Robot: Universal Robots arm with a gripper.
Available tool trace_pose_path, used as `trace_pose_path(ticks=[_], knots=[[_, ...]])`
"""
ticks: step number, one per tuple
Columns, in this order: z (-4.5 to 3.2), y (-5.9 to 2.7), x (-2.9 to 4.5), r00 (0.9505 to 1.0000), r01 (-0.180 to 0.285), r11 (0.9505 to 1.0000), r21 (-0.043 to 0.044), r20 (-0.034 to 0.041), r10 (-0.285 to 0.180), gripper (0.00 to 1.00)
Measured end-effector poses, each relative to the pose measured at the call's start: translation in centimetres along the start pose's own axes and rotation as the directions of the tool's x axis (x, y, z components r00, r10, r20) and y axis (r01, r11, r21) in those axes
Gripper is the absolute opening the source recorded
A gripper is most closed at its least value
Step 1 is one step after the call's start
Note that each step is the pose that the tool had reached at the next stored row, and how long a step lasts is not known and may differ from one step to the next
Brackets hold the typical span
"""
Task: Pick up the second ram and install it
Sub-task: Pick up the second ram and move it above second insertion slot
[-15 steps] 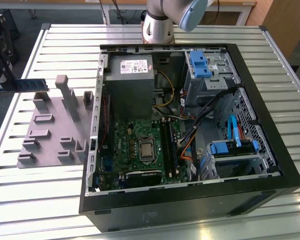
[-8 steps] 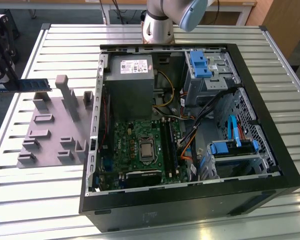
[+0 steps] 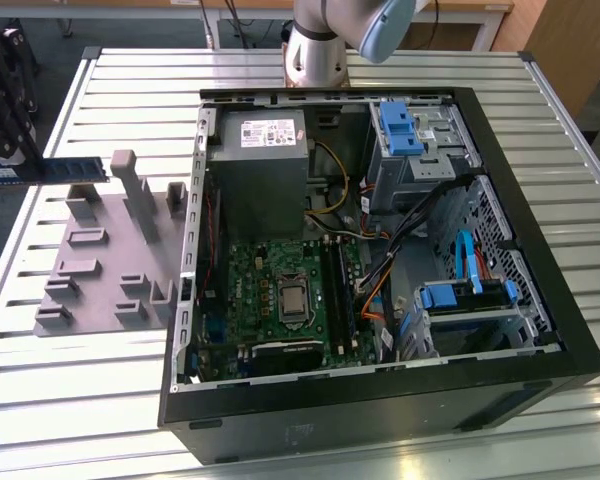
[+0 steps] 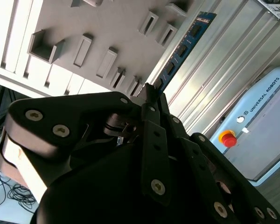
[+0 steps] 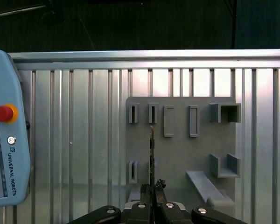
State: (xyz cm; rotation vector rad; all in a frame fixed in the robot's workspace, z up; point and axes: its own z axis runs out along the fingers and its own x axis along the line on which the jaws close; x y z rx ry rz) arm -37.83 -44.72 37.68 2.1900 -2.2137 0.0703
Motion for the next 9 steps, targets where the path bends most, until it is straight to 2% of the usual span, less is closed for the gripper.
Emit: trace_pose_path(ticks=[8, 9], knots=[[0.01, -0.56, -0.01, 1.0, 0.0, 1.0, -0.0001, 0.0003, 0.0, 0.14], [0.0, -0.6, 0.0, 1.0, 0.0, 1.0, -0.0003, 0.0043, 0.0, 0.14]])
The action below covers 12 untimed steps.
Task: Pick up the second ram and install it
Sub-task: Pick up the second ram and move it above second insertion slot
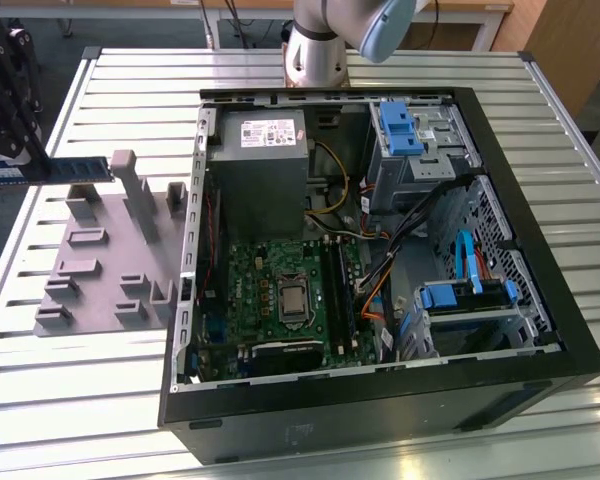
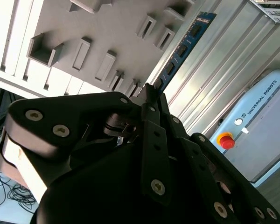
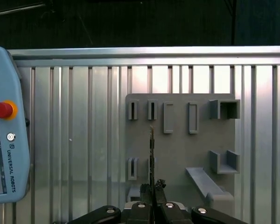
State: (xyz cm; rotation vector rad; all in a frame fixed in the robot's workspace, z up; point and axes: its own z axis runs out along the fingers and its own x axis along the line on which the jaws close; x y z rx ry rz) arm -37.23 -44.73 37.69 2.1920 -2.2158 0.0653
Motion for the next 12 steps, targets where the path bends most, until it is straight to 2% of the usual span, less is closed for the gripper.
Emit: trace_pose_path(ticks=[2, 3, 12], knots=[[0.02, -0.07, -0.01, 0.9998, 0.0, 1.0, 0.0002, 0.0178, 0.0, 0.14], [0.01, -0.12, -0.01, 0.9998, 0.0, 1.0, 0.0, 0.0218, 0.0, 0.14], [0.02, -0.84, -0.02, 0.9998, 0.0, 1.0, 0.0001, 0.0223, 0.0, 0.14]])
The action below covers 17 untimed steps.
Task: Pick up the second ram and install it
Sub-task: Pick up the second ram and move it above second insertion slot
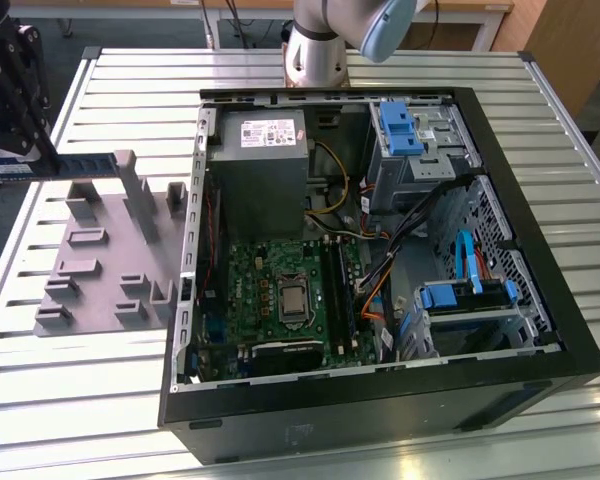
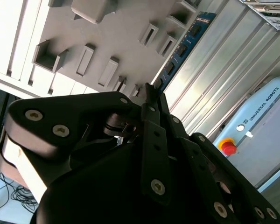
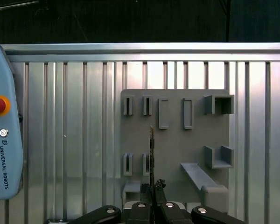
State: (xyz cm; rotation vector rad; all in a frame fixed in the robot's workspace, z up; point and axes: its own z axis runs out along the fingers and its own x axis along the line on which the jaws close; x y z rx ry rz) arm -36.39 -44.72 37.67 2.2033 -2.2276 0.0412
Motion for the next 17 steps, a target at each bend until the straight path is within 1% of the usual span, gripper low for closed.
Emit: trace_pose_path(ticks=[7, 17], knots=[[0.01, -0.87, -0.01, 1.0, 0.0, 1.0, 0.0, 0.0, 0.0, 0.14], [0.04, -2.41, -0.03, 1.0, 0.0, 1.0, 0.0, -0.0001, 0.0, 0.14]])
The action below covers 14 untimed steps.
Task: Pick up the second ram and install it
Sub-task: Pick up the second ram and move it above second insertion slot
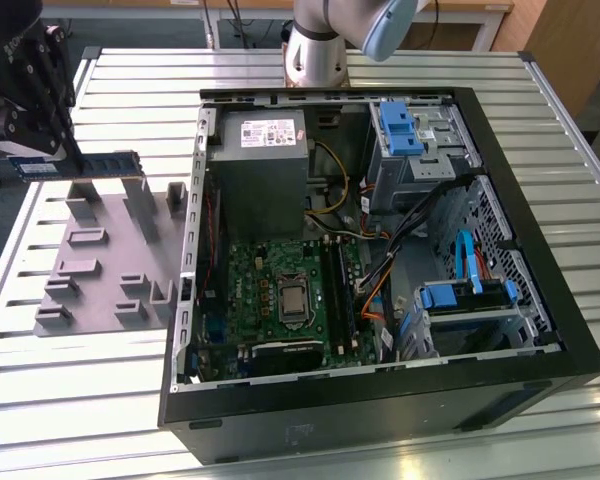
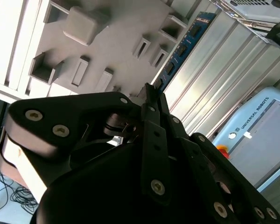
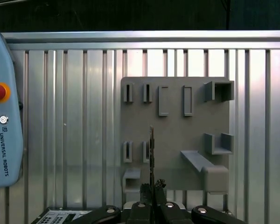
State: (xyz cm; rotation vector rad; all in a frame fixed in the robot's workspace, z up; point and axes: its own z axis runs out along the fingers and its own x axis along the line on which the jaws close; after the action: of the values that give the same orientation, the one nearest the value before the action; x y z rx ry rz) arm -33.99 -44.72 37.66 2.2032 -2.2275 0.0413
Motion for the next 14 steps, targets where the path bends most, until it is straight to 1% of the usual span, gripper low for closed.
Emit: trace_pose_path(ticks=[14], knots=[[0.03, -2.25, -0.02, 1.0, 0.0, 1.0, 0.0, 0.0, 0.0, 0.14]])
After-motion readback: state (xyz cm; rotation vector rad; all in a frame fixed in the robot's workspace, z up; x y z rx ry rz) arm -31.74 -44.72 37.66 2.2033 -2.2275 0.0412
